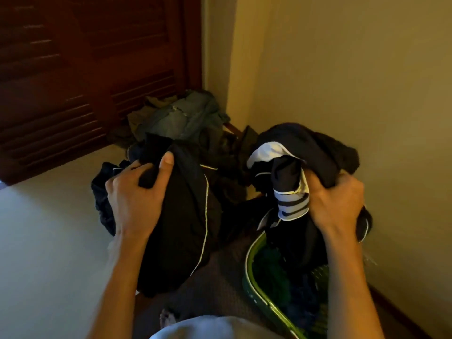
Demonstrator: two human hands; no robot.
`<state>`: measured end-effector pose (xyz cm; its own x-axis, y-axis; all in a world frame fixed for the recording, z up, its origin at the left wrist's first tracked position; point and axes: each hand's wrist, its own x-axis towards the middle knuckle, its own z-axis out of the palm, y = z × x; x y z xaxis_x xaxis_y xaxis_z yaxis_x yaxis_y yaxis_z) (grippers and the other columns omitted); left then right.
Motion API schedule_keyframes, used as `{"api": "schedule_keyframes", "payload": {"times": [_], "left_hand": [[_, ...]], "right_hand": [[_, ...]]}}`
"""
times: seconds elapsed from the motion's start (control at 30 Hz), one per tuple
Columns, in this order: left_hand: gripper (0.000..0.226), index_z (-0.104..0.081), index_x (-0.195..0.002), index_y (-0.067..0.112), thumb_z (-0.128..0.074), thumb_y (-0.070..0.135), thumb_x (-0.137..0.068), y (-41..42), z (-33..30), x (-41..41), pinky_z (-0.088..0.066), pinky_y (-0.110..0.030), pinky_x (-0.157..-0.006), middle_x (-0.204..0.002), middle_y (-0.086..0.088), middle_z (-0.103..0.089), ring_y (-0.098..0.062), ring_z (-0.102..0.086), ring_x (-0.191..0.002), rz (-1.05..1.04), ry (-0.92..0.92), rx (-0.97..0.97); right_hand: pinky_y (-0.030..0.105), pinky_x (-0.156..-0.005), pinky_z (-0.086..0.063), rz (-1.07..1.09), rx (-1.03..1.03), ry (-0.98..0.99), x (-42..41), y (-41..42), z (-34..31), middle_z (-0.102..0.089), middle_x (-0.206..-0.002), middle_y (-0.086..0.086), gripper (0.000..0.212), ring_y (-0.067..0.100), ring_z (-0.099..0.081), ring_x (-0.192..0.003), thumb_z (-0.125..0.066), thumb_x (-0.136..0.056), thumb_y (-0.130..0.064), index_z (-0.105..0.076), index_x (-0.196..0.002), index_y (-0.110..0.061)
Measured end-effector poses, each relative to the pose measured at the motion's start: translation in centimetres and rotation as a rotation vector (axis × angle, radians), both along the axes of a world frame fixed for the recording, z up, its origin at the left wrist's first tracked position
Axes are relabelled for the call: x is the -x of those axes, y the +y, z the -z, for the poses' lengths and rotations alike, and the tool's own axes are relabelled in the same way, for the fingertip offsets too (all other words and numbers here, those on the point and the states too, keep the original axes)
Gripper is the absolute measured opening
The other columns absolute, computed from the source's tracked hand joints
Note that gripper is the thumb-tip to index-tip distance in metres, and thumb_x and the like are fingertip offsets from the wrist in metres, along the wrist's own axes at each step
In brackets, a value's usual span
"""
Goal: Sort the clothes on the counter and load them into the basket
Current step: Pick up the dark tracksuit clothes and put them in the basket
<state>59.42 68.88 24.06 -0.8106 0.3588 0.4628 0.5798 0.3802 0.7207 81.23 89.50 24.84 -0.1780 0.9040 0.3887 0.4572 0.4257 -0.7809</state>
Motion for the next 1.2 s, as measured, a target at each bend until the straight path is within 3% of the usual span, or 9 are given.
{"api": "schedule_keyframes", "payload": {"times": [0.07, 0.17, 0.37, 0.53, 0.67, 0.73, 0.83, 1.0, 1.2], "left_hand": [[0.062, -0.048, -0.051, 0.01, -0.06, 0.044, -0.101, 2.1, -1.2, -2.8, -0.023, 0.004, -0.076, -0.053, -0.003, -0.048, -0.023, -0.05, -0.062, 0.056, 0.036, -0.022], [0.057, -0.048, -0.053, 0.014, -0.06, 0.041, -0.102, 5.6, -2.0, -6.9, -0.037, -0.025, -0.074, -0.054, 0.005, -0.048, -0.014, -0.049, -0.055, 0.191, 0.046, -0.115], [0.049, -0.045, -0.055, 0.03, -0.058, 0.043, -0.101, 12.9, -2.1, -13.3, -0.046, -0.047, -0.073, -0.056, 0.017, -0.054, -0.002, -0.048, -0.053, 0.43, 0.047, -0.215], [0.05, -0.042, -0.055, 0.031, -0.061, 0.037, -0.101, 17.2, -1.8, -16.2, -0.034, -0.014, -0.06, -0.053, 0.015, -0.052, -0.001, -0.044, -0.048, 0.593, -0.004, -0.237], [0.047, -0.057, -0.06, 0.02, -0.06, 0.049, -0.097, 19.7, -1.3, -16.9, -0.052, -0.038, -0.068, -0.058, -0.004, -0.058, -0.018, -0.058, -0.057, 0.681, -0.133, -0.234], [0.047, -0.062, -0.063, 0.017, -0.06, 0.05, -0.096, 20.8, -0.7, -17.5, -0.053, -0.048, -0.068, -0.062, -0.009, -0.061, -0.026, -0.061, -0.06, 0.727, -0.172, -0.221], [0.044, -0.064, -0.063, 0.019, -0.062, 0.047, -0.097, 22.0, 0.4, -18.5, -0.054, -0.045, -0.065, -0.063, -0.003, -0.062, -0.021, -0.062, -0.061, 0.793, -0.18, -0.181], [0.042, -0.056, -0.056, 0.042, -0.056, 0.063, -0.092, 23.8, 3.2, -19.4, -0.053, -0.057, -0.075, -0.062, 0.018, -0.052, -0.028, -0.06, -0.069, 0.868, -0.17, -0.006], [0.038, -0.063, -0.064, 0.031, -0.063, 0.051, -0.096, 25.1, 4.7, -21.9, -0.046, -0.039, -0.09, -0.07, 0.016, -0.059, -0.004, -0.056, -0.073, 0.906, -0.22, 0.0]], "right_hand": [[0.047, -0.063, -0.053, 0.076, -0.064, 0.006, -4.0, 0.8, -1.0, -0.066, -0.069, 0.01, 0.049, 0.038, -0.066, -0.071, -0.056, -0.074, -0.063, -0.061, -0.069, -0.015], [0.044, -0.06, -0.05, 0.137, -0.097, 0.057, -9.4, 1.9, -1.7, -0.061, -0.065, 0.004, 0.039, 0.034, -0.064, -0.067, -0.058, -0.076, -0.057, -0.056, -0.066, -0.019], [0.042, -0.064, -0.051, 0.26, -0.146, 0.026, -16.7, 3.7, -0.3, -0.07, -0.079, 0.013, 0.043, 0.034, -0.066, -0.075, -0.06, -0.079, -0.05, -0.07, -0.08, -0.009], [0.035, -0.058, -0.04, 0.351, -0.222, -0.036, -19.2, 4.8, 2.7, -0.06, -0.075, 0.009, 0.042, 0.031, -0.058, -0.067, -0.057, -0.08, -0.051, -0.064, -0.079, -0.009], [0.042, -0.051, -0.051, 0.405, -0.285, -0.249, -19.1, 5.3, 10.0, -0.066, -0.093, 0.017, 0.042, 0.042, -0.063, -0.083, -0.064, -0.075, -0.044, -0.069, -0.085, -0.003], [0.043, -0.059, -0.054, 0.367, -0.138, -0.397, -19.3, 5.1, 15.0, -0.065, -0.111, 0.016, 0.041, 0.039, -0.058, -0.098, -0.065, -0.077, -0.046, -0.074, -0.088, -0.007], [0.053, -0.097, -0.047, 0.232, 0.342, -0.581, -19.7, 4.2, 21.7, -0.049, -0.143, 0.012, 0.046, 0.041, -0.041, -0.132, -0.062, -0.085, -0.053, -0.073, -0.113, -0.017], [0.051, -0.104, -0.042, 0.462, 0.515, -0.301, -21.6, 3.0, 23.7, -0.048, -0.128, 0.007, 0.027, 0.029, -0.044, -0.125, -0.066, -0.091, -0.039, -0.068, -0.101, -0.015], [0.043, -0.095, -0.048, 0.669, 0.496, -0.057, -23.6, 4.3, 21.9, -0.046, -0.117, 0.004, 0.014, 0.025, -0.048, -0.116, -0.062, -0.095, -0.019, -0.067, -0.101, -0.007]]}}
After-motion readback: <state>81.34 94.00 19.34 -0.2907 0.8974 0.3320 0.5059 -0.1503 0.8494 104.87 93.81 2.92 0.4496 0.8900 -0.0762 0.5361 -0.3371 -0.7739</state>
